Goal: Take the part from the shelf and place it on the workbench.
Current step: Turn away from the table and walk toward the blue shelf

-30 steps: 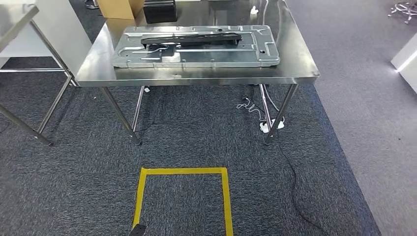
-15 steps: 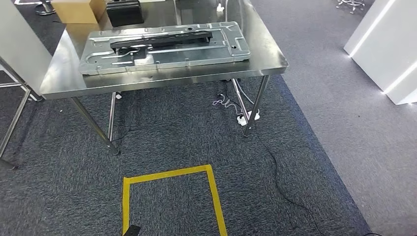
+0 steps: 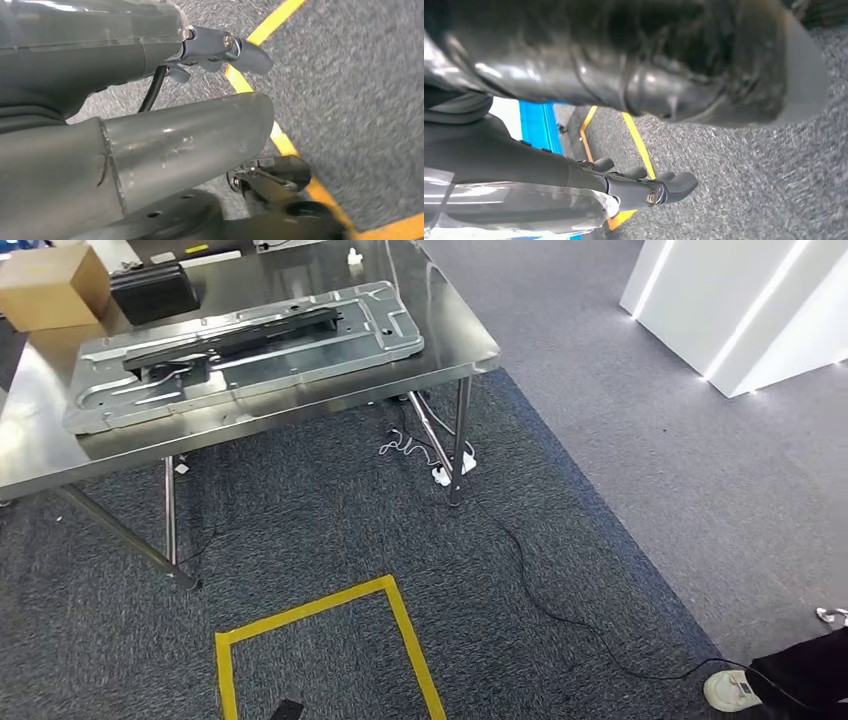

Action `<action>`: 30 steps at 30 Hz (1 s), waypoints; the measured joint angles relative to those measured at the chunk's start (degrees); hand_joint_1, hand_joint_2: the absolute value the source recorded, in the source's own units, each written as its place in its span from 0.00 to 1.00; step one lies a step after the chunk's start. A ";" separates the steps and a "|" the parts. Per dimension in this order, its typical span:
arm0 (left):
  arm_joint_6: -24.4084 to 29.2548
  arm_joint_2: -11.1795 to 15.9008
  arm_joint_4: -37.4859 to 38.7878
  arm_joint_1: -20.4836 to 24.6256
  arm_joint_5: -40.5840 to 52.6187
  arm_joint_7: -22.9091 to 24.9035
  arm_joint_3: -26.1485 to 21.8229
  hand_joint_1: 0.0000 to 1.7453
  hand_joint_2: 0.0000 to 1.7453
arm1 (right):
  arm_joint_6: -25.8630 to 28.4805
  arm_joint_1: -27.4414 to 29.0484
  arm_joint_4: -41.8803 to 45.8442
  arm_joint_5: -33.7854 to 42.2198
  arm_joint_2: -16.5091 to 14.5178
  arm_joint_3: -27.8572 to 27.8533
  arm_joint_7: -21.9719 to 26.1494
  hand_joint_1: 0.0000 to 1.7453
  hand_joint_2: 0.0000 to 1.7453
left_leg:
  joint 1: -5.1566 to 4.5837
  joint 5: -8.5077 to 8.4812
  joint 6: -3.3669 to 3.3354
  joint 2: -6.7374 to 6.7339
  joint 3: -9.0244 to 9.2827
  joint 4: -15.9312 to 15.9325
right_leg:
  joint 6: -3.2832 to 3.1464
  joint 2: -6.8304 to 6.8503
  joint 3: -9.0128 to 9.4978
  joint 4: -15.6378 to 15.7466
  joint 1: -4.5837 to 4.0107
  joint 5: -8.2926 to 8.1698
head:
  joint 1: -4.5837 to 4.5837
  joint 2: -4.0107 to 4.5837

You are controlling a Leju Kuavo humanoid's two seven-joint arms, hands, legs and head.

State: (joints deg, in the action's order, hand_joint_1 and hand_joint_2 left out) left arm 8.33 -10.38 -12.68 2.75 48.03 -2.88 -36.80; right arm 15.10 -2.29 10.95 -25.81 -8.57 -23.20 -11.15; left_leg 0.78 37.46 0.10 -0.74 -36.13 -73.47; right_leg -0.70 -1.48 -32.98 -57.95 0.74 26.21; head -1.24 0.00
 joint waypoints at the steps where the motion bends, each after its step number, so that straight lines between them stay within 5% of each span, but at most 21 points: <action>1: -0.30 0.04 0.02 -0.09 -0.21 0.52 -0.04 0.00 0.00 | -0.19 0.03 0.00 -0.39 0.00 -0.01 0.00 0.00 0.00 | -0.01 -0.64 -0.05 0.14 -0.40 -0.55 | -0.01 -0.90 -0.06 -0.17 -0.06 0.00 | 0.01 0.00; 3: -1.15 0.36 0.03 -0.10 -0.71 1.80 -0.20 0.00 0.00 | -0.60 0.05 0.00 -1.29 0.00 -0.02 -0.01 0.00 0.00 | -0.01 -4.73 -0.40 0.93 1.73 4.69 | 0.09 -2.66 -0.10 -0.61 -0.09 0.08 | 0.01 0.00; 5: -1.55 0.81 0.04 -0.14 -1.01 2.36 -0.51 0.00 0.00 | -0.76 0.02 0.00 -1.86 0.01 -0.02 -0.02 0.00 0.00 | 0.01 -7.83 -0.89 3.35 4.66 11.73 | 0.43 -4.19 -0.30 -1.07 -0.12 0.19 | -0.02 0.00; 7: -1.56 1.09 0.05 -0.13 -1.08 2.26 -0.82 0.00 0.00 | -0.75 0.06 0.00 -2.18 0.05 -0.02 -0.02 0.00 0.00 | -0.14 -8.30 -1.24 4.57 5.57 14.31 | 1.09 -5.34 -0.68 -1.23 -0.01 0.10 | -0.04 0.00; 9: -1.52 1.20 0.05 -0.01 -1.09 2.04 -0.98 0.00 0.00 | -0.72 0.29 0.00 -2.31 0.16 -0.02 -0.02 0.00 0.00 | -0.19 -8.70 -1.78 3.45 5.75 14.82 | 1.90 -6.14 -0.98 -1.10 0.13 -0.16 | -0.03 0.00; 11: -1.48 1.30 0.05 0.04 -1.09 1.91 -1.07 0.00 0.00 | -0.66 0.42 0.00 -2.41 0.35 -0.02 -0.02 0.00 0.00 | 0.02 -9.31 -2.63 2.06 6.08 15.62 | 2.46 -3.90 -1.87 -2.74 0.01 0.99 | -0.11 0.00; 13: -1.34 1.33 0.05 -0.06 -1.09 1.82 -1.24 0.00 0.00 | -0.34 0.35 0.00 -2.47 0.50 -0.02 0.09 0.00 0.00 | 0.02 -9.59 -3.15 0.51 6.10 16.00 | 2.95 -0.37 -4.75 -8.69 0.00 4.47 | -0.20 0.00; 15: -1.12 1.32 0.09 -0.29 -1.07 1.81 -1.44 0.00 0.00 | 0.02 0.35 0.00 -2.46 0.63 -0.02 0.28 0.00 0.00 | -0.11 -9.51 -3.25 -1.17 5.98 15.94 | 3.47 0.84 -8.02 -15.40 0.25 7.26 | -0.21 0.00; 17: -1.00 1.29 0.16 -0.38 -1.05 1.83 -1.55 0.00 0.00 | 0.13 0.45 0.00 -2.45 0.92 -0.02 0.40 0.00 0.00 | -0.14 -9.31 -3.11 -2.74 6.04 15.89 | 3.75 1.38 -7.66 -15.24 0.47 6.06 | -0.22 0.00; 21: -0.98 1.17 0.22 -0.34 -1.04 1.83 -1.60 0.00 0.00 | 0.30 0.41 0.01 -2.45 1.50 -0.02 0.52 0.00 0.00 | -0.39 -8.54 -2.08 -5.17 6.72 15.76 | 2.82 5.66 -0.19 -1.48 0.10 0.63 | -0.18 0.00; 22: -0.99 1.16 0.23 -0.31 -1.03 1.84 -1.63 0.00 0.00 | 0.33 0.40 0.01 -2.48 1.54 -0.03 0.51 0.00 0.00 | -0.49 -8.37 -1.72 -5.70 6.93 15.78 | 2.42 6.10 0.17 -0.57 -0.12 0.59 | -0.15 0.00; 24: -1.07 1.11 0.25 -0.17 -0.99 1.84 -1.67 0.00 0.00 | 0.42 0.50 0.01 -2.70 1.65 -0.04 0.23 0.00 0.00 | -0.53 -8.15 -1.03 -6.82 7.45 15.98 | 1.74 4.78 0.07 -0.50 -0.28 0.46 | -0.11 0.00; 25: -1.12 1.08 0.25 -0.09 -0.97 1.81 -1.67 0.00 0.00 | 0.45 0.59 0.00 -2.85 1.69 -0.04 0.00 0.00 0.00 | -0.40 -7.79 -0.70 -6.60 7.62 15.78 | 1.42 4.11 0.13 -0.26 -0.19 0.31 | -0.10 0.00; 27: -1.16 1.01 0.26 -0.03 -0.97 1.69 -1.72 0.00 0.00 | 0.58 0.64 0.00 -3.12 1.75 -0.04 -0.38 0.00 0.00 | -0.15 -5.54 -0.26 -4.14 6.50 12.80 | 0.79 2.78 0.31 0.22 0.10 -0.02 | -0.02 0.00; 30: -1.01 0.92 0.46 -0.35 -1.02 1.96 -1.98 0.00 0.00 | 0.92 0.64 0.00 -3.60 1.91 -0.04 -0.82 0.00 0.00 | -0.04 -0.71 -0.22 -0.53 1.43 2.34 | 0.26 0.62 0.23 0.24 -0.04 -0.10 | 0.10 0.00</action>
State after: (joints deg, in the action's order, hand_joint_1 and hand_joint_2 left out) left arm 7.32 -9.45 -12.22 2.40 47.01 -0.92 -38.77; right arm 16.03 -1.65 10.95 -29.42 -6.66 -23.23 -11.97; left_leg 0.74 36.74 -0.12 -1.27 -34.70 -71.13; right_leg -0.44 -0.85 -32.75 -57.71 0.70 26.12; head -1.14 0.00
